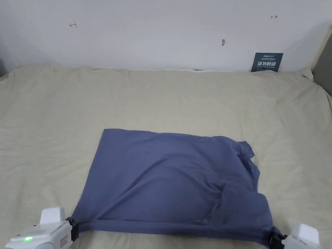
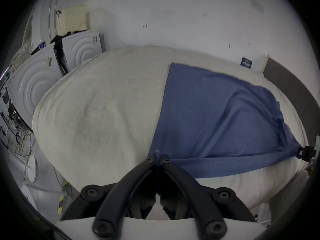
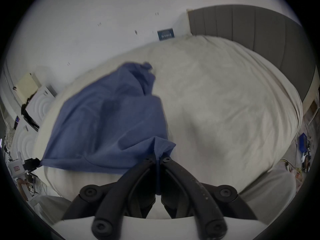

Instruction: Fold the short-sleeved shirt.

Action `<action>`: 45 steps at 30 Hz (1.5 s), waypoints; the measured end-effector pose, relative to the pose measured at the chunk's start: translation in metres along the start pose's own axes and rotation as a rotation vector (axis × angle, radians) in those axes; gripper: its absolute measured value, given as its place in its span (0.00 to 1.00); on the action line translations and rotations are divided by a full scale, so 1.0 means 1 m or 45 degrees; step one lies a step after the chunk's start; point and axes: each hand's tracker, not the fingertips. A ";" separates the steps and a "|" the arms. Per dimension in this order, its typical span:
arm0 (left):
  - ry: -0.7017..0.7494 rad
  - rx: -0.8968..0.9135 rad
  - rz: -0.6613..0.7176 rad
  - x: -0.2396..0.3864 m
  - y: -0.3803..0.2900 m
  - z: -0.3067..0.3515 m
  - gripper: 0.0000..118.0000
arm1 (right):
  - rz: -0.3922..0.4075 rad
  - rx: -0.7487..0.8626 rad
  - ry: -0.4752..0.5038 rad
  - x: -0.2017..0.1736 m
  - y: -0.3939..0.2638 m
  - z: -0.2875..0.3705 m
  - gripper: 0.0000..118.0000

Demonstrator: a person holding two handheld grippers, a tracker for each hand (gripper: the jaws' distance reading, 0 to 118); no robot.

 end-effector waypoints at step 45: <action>-0.138 0.372 0.028 0.026 0.055 0.084 0.00 | 0.349 0.933 -0.044 -0.123 0.069 0.164 0.02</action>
